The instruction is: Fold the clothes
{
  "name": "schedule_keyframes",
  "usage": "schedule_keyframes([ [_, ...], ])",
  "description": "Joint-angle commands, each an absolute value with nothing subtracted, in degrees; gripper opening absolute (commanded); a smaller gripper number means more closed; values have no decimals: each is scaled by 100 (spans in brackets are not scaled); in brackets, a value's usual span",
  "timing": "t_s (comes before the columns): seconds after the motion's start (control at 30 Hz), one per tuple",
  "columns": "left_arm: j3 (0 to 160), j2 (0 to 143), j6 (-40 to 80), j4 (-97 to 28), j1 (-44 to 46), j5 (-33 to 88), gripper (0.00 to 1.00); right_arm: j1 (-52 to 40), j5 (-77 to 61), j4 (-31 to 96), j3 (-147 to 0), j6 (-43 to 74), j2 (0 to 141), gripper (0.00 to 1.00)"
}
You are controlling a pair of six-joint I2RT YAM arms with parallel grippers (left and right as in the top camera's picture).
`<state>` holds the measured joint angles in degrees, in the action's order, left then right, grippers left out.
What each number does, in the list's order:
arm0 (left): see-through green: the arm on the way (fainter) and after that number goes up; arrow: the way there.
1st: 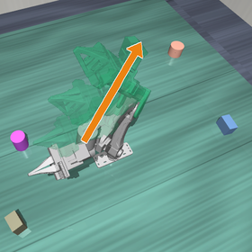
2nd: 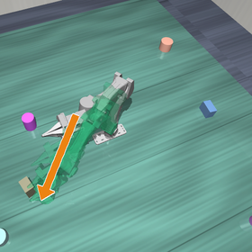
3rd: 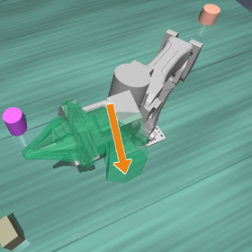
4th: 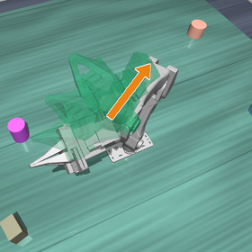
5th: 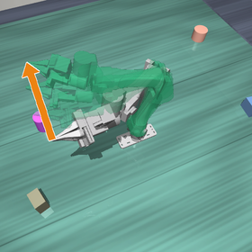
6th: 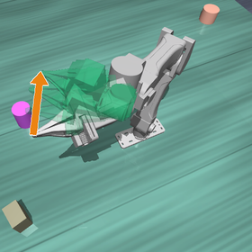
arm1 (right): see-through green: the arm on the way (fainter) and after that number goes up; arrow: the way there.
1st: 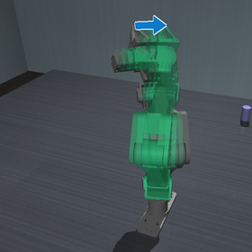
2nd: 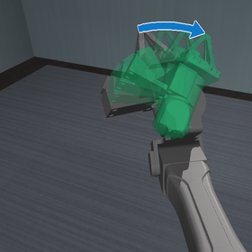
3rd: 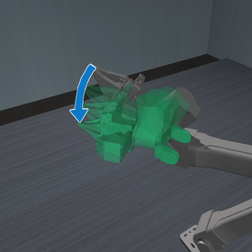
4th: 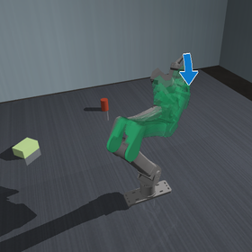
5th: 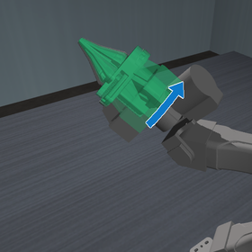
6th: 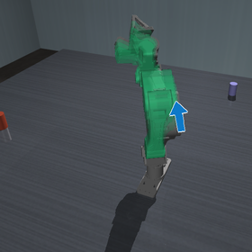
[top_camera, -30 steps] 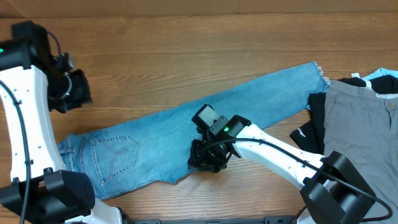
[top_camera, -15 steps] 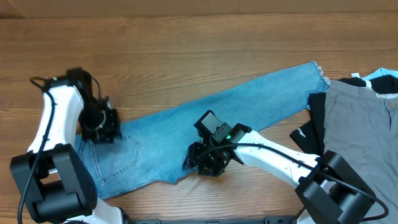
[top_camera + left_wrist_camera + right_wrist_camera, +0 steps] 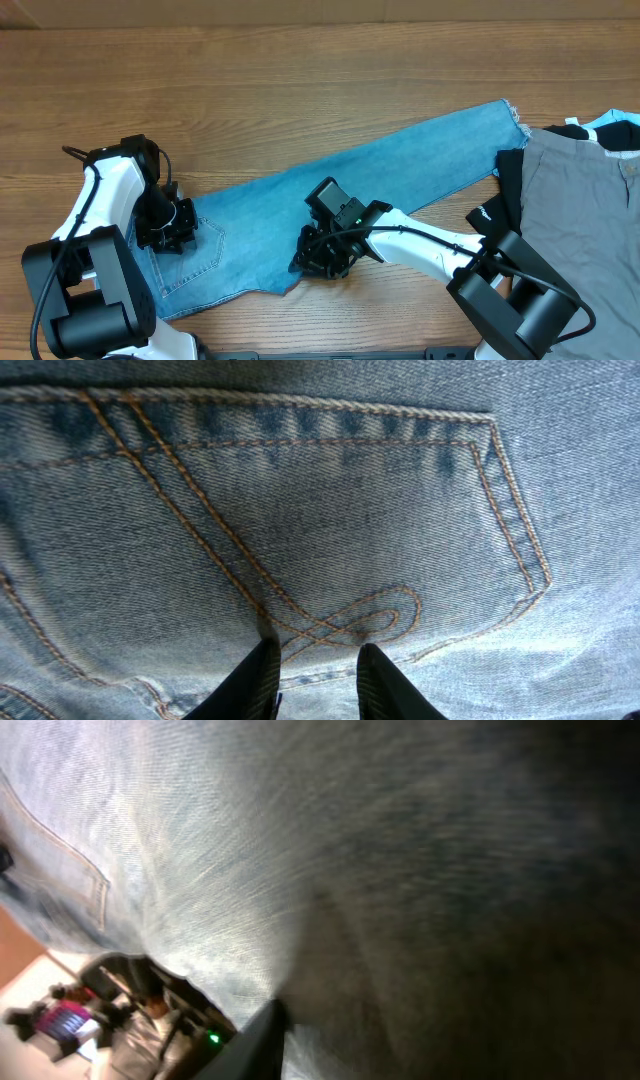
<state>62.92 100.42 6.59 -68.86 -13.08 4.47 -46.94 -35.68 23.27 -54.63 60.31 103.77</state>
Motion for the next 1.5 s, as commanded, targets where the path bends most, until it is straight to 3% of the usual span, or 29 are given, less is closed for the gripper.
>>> schedule_keyframes([
  [0.0,6252,10027,775,-6851,-1271,388,30,-4707,-3782,2279,-5551,5929,10206,13],
  [0.17,6252,10027,775,-6849,-1271,388,30,-4606,-3736,2849,-5791,5286,9574,6],
  [0.33,6252,10027,775,-6851,-1271,386,30,-4600,-3205,3916,-5970,4873,9172,9],
  [0.43,6252,10027,775,-6853,-1271,386,30,-4600,-3118,4215,-5970,4740,9172,41],
  [0.53,6252,10027,773,-6858,-1271,386,30,-4595,-2587,4672,-5970,4751,9172,49],
  [0.77,6252,10027,773,-6882,-1271,388,30,-4600,-2519,5050,-5787,4742,9172,25],
  [1.03,6252,10027,773,-6877,-1271,388,30,-5039,-3227,3811,-5544,4241,9233,36],
  [1.17,6252,10027,773,-6893,-1271,388,30,-5234,-3223,3791,-5544,4462,9430,47],
  [1.33,6252,10027,773,-6890,-1271,390,30,-5249,-3444,3653,-5544,4668,9861,47],
  [1.4,6252,10027,773,-6890,-1271,390,30,-5234,-3695,3365,-5544,4567,9944,35],
  [1.47,6252,10027,773,-6893,-1271,390,30,-5234,-3929,2930,-5544,4383,9957,30],
])
